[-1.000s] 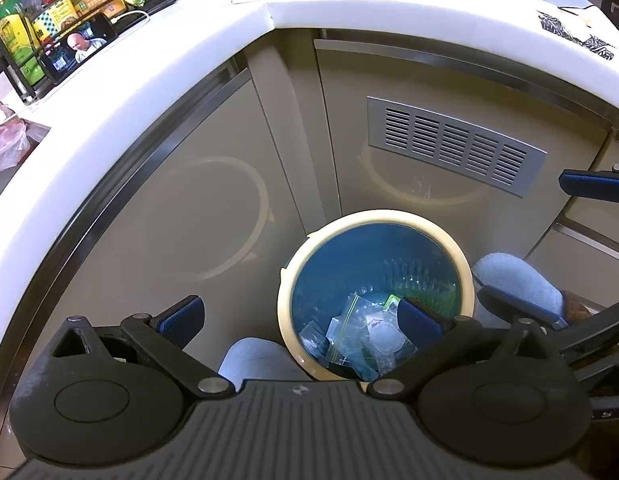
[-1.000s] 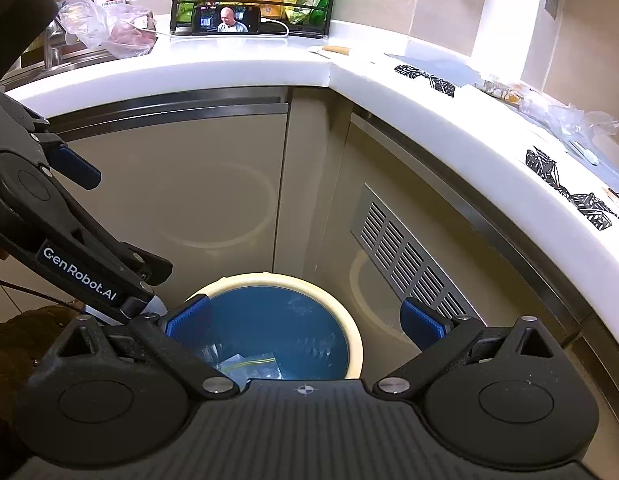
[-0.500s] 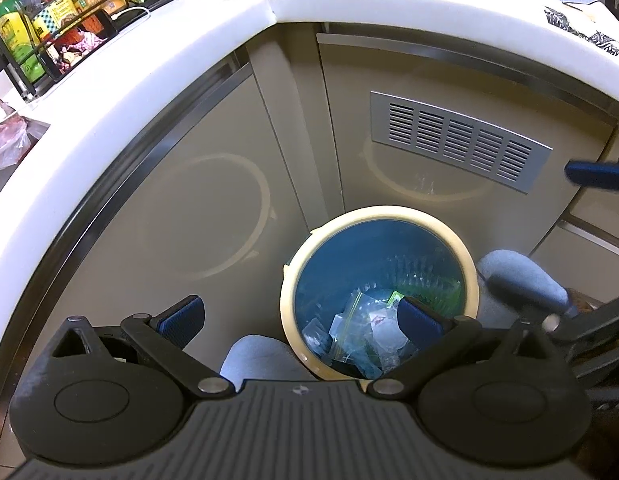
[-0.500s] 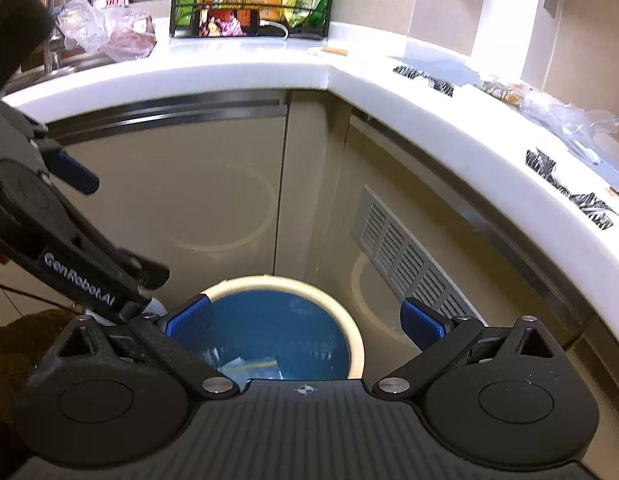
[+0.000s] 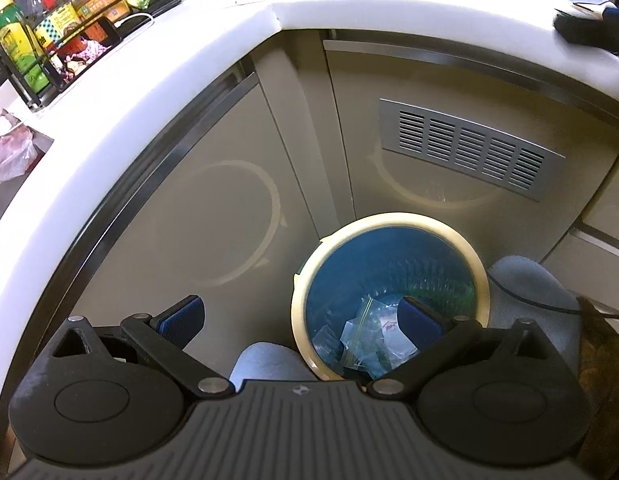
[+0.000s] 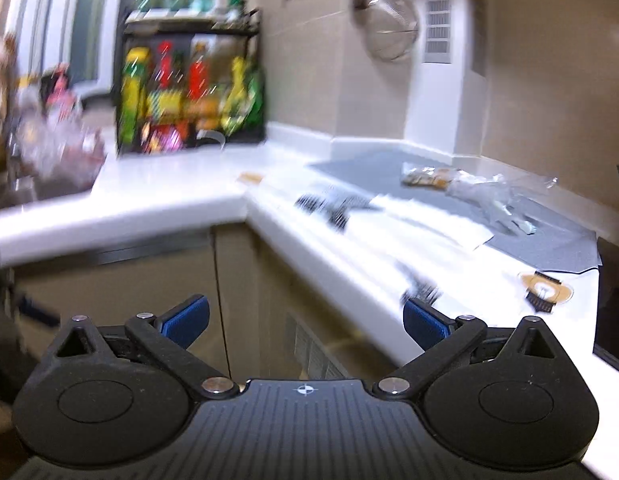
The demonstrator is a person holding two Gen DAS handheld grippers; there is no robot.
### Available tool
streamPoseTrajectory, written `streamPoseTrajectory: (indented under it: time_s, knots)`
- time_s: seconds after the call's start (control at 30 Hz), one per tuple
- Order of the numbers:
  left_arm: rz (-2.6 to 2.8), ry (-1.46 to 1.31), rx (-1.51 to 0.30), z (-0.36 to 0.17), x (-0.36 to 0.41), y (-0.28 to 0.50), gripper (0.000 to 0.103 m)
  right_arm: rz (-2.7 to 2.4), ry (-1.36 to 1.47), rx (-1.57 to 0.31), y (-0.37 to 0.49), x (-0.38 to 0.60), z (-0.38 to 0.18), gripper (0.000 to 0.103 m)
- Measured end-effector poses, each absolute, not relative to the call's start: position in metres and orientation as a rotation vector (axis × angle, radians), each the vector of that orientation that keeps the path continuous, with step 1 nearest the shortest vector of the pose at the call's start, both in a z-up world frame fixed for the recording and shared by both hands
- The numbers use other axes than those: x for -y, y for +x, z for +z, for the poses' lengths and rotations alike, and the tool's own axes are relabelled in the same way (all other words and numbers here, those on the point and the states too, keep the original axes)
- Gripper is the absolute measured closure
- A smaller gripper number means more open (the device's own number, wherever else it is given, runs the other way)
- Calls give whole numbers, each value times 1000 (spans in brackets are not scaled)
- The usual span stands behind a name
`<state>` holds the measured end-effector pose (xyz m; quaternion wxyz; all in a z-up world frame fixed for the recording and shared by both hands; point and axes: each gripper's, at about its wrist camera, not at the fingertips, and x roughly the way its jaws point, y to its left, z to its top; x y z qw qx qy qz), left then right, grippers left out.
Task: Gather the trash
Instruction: 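Raise both tools up to the grey counter mat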
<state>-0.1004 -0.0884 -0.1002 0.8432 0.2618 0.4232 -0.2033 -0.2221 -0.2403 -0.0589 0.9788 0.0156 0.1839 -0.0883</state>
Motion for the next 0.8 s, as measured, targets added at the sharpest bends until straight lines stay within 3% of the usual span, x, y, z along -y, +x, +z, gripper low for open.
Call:
streamPoseTrajectory:
  time_s: [0.47,0.8]
  knots:
    - [-407,555,-921,-103,91,-88,0,-463,108,-196,-161,363,-3,0]
    - [-358,542,-948,-102,82,-74,0,-650,311,-385,-43,467,-36,0]
